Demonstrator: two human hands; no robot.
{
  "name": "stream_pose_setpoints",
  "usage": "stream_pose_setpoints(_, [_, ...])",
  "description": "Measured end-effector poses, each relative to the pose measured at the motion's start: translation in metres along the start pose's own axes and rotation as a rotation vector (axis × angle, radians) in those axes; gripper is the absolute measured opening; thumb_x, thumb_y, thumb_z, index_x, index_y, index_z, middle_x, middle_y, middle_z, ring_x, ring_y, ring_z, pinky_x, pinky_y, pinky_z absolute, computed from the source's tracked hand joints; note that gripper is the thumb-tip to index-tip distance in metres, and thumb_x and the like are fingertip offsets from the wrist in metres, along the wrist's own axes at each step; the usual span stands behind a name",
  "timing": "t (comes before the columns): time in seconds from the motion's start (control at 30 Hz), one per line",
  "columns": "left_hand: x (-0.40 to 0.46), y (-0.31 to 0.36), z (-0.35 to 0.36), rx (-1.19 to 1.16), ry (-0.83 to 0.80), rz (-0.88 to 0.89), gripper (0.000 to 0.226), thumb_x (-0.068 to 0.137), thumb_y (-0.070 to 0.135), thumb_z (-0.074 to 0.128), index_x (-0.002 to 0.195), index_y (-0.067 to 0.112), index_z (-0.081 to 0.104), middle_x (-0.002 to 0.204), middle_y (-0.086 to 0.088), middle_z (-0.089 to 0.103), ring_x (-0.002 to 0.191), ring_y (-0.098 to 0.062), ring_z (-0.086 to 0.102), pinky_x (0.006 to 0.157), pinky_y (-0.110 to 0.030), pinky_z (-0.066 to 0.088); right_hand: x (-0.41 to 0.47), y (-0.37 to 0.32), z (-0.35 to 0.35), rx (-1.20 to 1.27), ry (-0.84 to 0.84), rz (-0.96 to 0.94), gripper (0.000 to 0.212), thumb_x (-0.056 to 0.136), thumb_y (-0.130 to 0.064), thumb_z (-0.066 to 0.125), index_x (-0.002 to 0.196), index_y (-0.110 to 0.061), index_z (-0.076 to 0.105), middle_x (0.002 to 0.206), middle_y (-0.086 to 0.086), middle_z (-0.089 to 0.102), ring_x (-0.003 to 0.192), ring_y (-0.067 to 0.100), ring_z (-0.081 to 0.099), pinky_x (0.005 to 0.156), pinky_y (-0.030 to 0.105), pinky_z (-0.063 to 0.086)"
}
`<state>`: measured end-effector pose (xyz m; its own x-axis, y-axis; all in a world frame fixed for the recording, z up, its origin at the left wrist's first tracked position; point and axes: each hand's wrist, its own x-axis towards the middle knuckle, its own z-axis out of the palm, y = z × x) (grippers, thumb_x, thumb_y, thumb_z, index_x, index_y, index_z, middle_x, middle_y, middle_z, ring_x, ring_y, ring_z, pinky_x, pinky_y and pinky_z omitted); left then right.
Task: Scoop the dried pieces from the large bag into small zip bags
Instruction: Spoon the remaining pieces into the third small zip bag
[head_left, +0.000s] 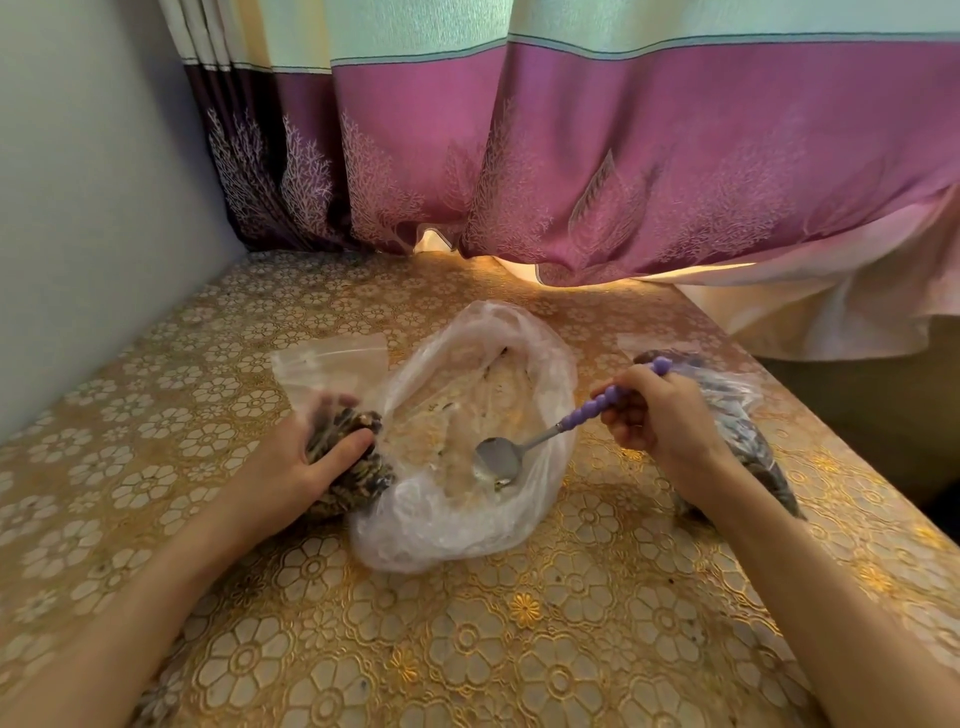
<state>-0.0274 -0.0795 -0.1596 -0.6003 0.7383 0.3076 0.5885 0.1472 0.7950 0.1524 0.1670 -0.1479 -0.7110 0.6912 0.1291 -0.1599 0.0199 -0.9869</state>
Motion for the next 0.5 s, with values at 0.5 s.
stream_pose_setpoints(0.5, [-0.0001,-0.0009,0.0011,0.030,0.012,-0.014,0.025,0.084,0.022,0.060,0.097,0.038,0.046,0.094,0.013,0.060,0.075,0.017,0.059,0.059,-0.003,0.044,-0.0079,-0.0030,-0.0037,-0.044,-0.024,0.179,0.047,0.089,-0.009,0.046,0.044,-0.012,0.060,0.058,0.017,0.061,0.035,0.012,0.040,0.031,0.016,0.025])
